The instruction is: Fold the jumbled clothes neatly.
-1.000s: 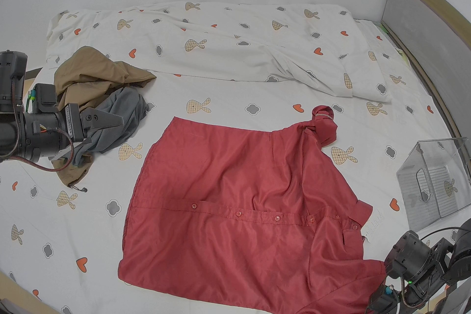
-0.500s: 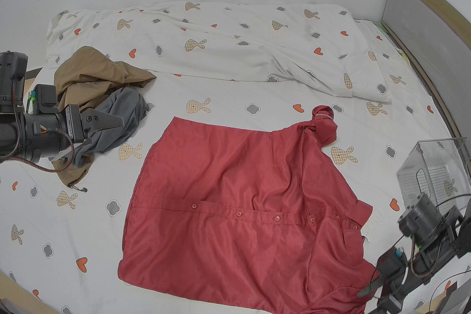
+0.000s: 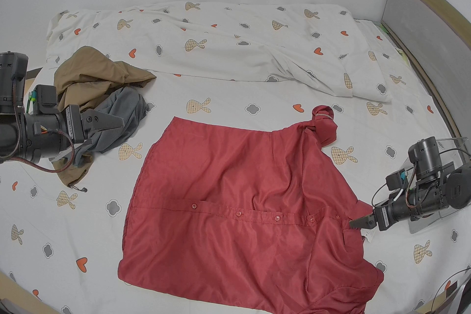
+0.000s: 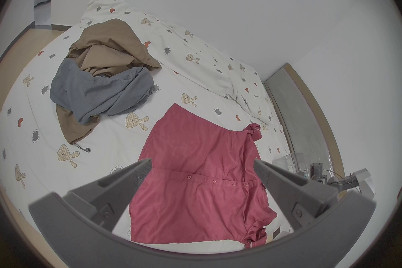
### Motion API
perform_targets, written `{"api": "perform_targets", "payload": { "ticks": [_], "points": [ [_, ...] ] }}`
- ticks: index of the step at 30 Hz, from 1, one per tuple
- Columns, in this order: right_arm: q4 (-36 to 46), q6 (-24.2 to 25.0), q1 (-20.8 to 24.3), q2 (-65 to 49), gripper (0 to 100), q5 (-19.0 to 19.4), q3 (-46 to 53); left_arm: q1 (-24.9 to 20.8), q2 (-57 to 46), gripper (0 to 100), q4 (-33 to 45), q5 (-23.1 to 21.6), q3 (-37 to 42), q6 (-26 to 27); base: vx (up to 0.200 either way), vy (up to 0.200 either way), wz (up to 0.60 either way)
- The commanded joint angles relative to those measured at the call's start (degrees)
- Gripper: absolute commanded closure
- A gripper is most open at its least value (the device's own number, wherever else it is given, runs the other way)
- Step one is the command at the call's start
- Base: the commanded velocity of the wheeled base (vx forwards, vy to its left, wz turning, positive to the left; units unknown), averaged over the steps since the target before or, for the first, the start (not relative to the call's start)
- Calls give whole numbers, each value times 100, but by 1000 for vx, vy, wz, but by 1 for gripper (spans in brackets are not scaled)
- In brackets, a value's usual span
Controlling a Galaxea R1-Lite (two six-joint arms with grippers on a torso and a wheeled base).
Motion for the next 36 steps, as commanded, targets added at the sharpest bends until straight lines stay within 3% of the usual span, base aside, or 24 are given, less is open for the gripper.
{"api": "perform_targets", "payload": {
  "ticks": [1, 13, 18, 25, 29, 32, 33, 36],
  "points": [
    [-311, 210, -180, 895, 0, -230, -138, -1, -24, 0, 2, -1, 6, -1, 0, 0, 0],
    [-285, 359, -382, 1105, 0, -203, -200, -1, -33, 0, 2, -1, 15, -1, 0, 0, 0],
    [-302, 693, -373, 1290, 0, -142, -182, -1, -33, 0, 2, -1, 15, -1, 0, 0, 0],
    [-364, 1581, -355, 1677, 0, 526, -525, -1, -42, 0, 2, -1, 15, -1, 0, 0, 0],
    [-812, 2126, -382, 1677, 0, 720, -534, -1, -42, 0, 10, -1, 6, -1, 0, 0, 0],
    [-1076, 2222, -390, 1633, 0, 746, -419, -1, -42, 0, 2, -1, 6, -1, 0, 0, 0],
    [-1076, 2222, -390, 1633, 100, 746, -419, -1, -42, 0, 2, -1, 6, -1, 0, 0, 0],
    [-1076, 2240, -390, 1571, 100, 728, -375, -1, -42, 0, 2, -1, 6, -1, 0, 0, 0]
  ]
}}
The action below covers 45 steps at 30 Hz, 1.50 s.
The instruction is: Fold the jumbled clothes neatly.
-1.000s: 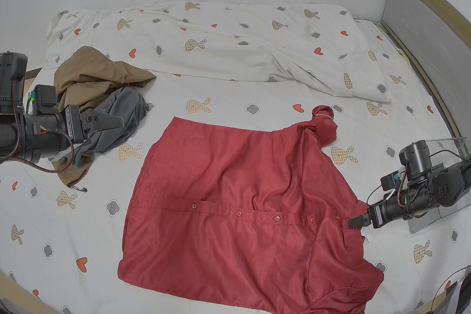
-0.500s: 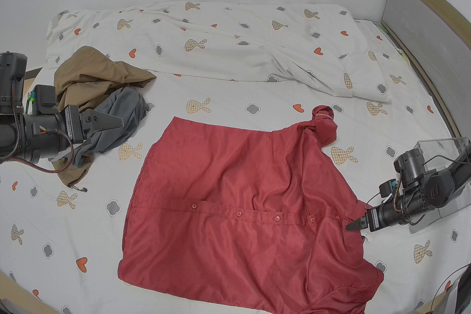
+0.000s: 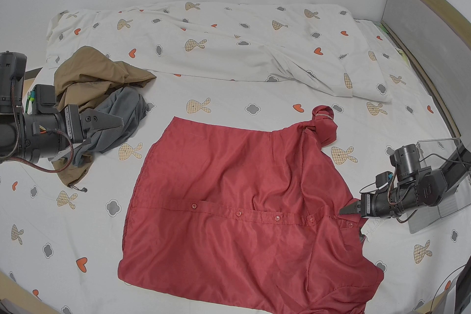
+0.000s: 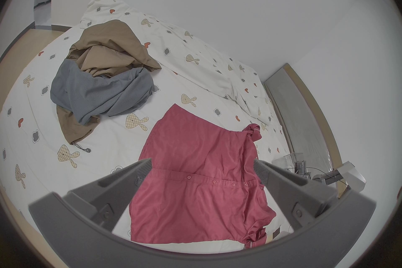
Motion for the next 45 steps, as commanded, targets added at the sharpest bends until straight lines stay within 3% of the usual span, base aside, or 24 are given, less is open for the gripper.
{"api": "perform_targets", "payload": {
  "ticks": [1, 7, 12, 19, 22, 38, 39, 45],
  "points": [
    [-16, 21, -6, -163, 100, -12, 78, -1, -1, 0, 2, -1, -2, -3, 0, 0, 0],
    [-8, 13, -15, -532, 100, -65, 78, -1, -10, 0, 2, -1, -2, -3, 0, 0, 0],
    [19, -40, -173, -937, 100, -698, -133, -1, -10, 0, 2, -1, -2, -3, 0, 0, 0],
    [45, -585, -446, -866, 100, -873, -344, -1, -54, 0, 2, -1, -2, -3, 0, 0, 0],
    [19, -743, -472, -691, 100, -1216, -467, -1, -54, 0, 2, -1, -2, -3, 0, 0, 0],
    [36, -761, -745, -111, 100, -1427, -792, -1, 7, 0, 2, -1, -2, -3, 0, 0, 0],
    [28, -761, -745, -102, 0, -1427, -792, -1, 7, 0, 2, -1, -2, -3, 0, 0, 0],
    [-16, -717, -666, -269, 0, -1401, -739, -1, 16, 0, -34, -1, 15, 6, 0, 0, 0]
  ]
}}
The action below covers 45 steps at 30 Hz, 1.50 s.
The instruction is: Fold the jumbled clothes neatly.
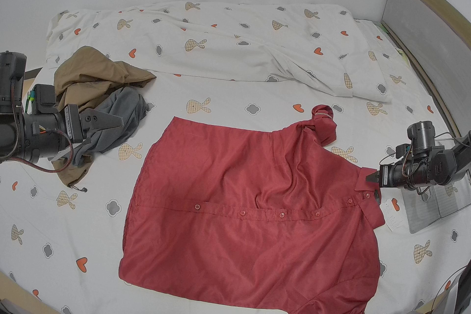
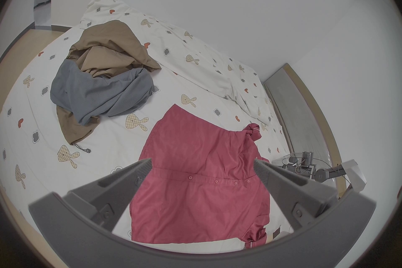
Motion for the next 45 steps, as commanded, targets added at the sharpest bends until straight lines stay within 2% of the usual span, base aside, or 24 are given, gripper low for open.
{"api": "perform_targets", "payload": {
  "ticks": [1, 7, 9, 10, 11, 12, 14, 15, 16, 18, 21, 22, 23, 24, 25, 29, 31, 39, 45],
  "points": [
    [-13, 10, 19, -196, 0, 8, 45, 0, 22, 0, -66, -1, 26, -8, 0, 0, 0],
    [14, 19, -24, -996, 0, 88, 80, 0, 31, 0, -154, -1, 70, 1, 0, 0, 0],
    [-4, 54, 11, -1128, 0, 254, 27, 0, 57, 0, -225, -10, 106, 1, 0, 0, 0],
    [-13, 195, 37, -1145, 0, 509, 9, 0, 128, 0, -365, -18, 193, 1, 0, 0, 0],
    [-13, 195, 37, -1145, 0, 509, 9, 0, 128, 0, -365, -18, 193, 1, 0, 0, 0],
    [-4, 564, 125, -1172, 0, 914, 9, 0, 321, 0, -682, -54, 316, -8, 0, 0, 0],
    [-13, 1003, 204, -1242, 0, 1388, 18, 97, 646, 0, -1121, -221, 475, -8, 0, 0, 0],
    [-13, 1065, 213, -1260, 0, 1459, 18, 124, 708, 0, -1191, -265, 492, -8, 0, 0, 0],
    [-13, 1320, 230, -1383, 0, 1775, 27, 247, 1042, 0, -1534, -563, 527, -8, 0, 0, 0],
    [-4, 1407, 239, -1497, 0, 2030, 80, 431, 1525, 0, -1851, -1038, 404, -8, 0, 0, 0],
    [5, 1407, 248, -1532, 0, 2065, 97, 484, 1613, 0, -1903, -1170, 343, -8, 0, 0, 0],
    [5, 1407, 318, -1690, 0, 2118, 229, 791, 2105, 0, -1991, -2101, -88, -8, 0, 0, 0],
    [5, 1407, 362, -1778, 0, 2118, 308, 897, 2325, 0, -2000, -2506, -299, 10, 0, 0, 0],
    [5, 1407, 362, -1813, 0, 2118, 343, 932, 2457, 0, -2000, -2638, -404, 27, 0, 0, 0],
    [5, 1407, 362, -1813, 0, 2118, 343, 932, 2457, 0, -2000, -2638, -404, 27, 0, 0, 0],
    [5, 1399, 371, -1937, 0, 2118, 458, 1046, 3380, 0, -2000, -2743, -940, 766, 0, 0, 0],
    [-4, 1399, 371, -1980, 0, 2118, 510, 1082, 3696, 0, -1991, -2743, -1116, 968, 0, 0, 0],
    [5, 1416, 371, -2262, 0, 2118, 730, 1152, 5146, 0, -1974, -2743, -2382, 1187, 0, 0, 0],
    [14, 1425, 406, -2420, 0, 2118, 853, 1073, 5656, 0, -1965, -2743, -2979, 1196, 0, 0, 0]
  ]
}}
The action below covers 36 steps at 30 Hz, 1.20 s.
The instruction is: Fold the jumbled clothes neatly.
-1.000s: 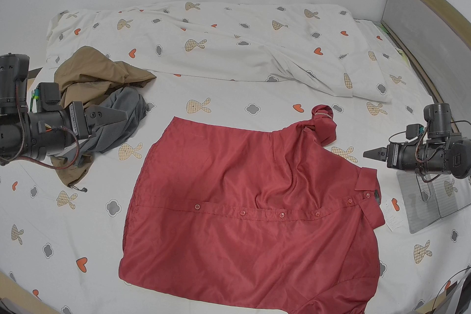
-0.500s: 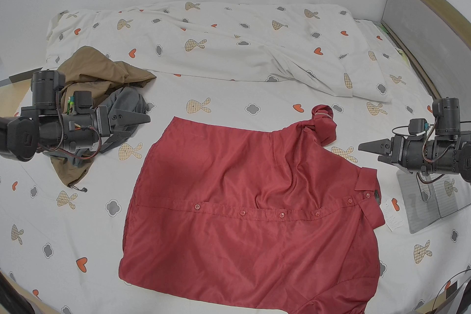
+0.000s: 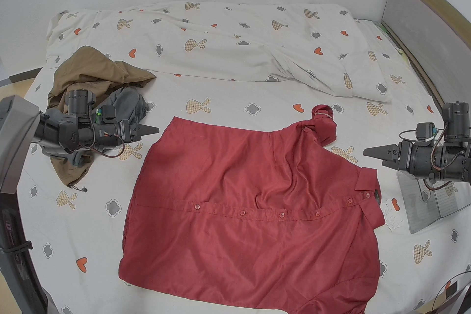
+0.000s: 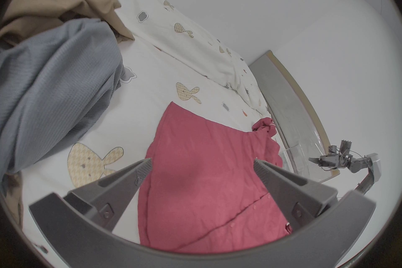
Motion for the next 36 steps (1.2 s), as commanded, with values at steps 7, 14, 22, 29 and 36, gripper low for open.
{"api": "perform_targets", "payload": {
  "ticks": [7, 14, 22, 29, 36],
  "points": [
    [5, 24, 32, -357, 0, -4, 196, -117, 1210, 0, 54, -8, -823, 78, 0, 0, 0],
    [5, 32, 32, -357, 0, -4, 205, -144, 1324, 0, 54, 1, -885, 271, 0, 0, 0],
    [5, 32, 32, -348, 0, -4, 205, -47, 1201, 0, 54, 1, -902, 271, 0, 0, 0],
    [5, 32, 32, -340, 0, 5, 196, 93, 1104, 0, 54, 1, -920, 271, 0, 0, 0],
    [5, 32, 32, -348, 0, 5, 187, 32, 1315, 0, 63, 1, -1043, 271, 0, 0, 0]
  ]
}}
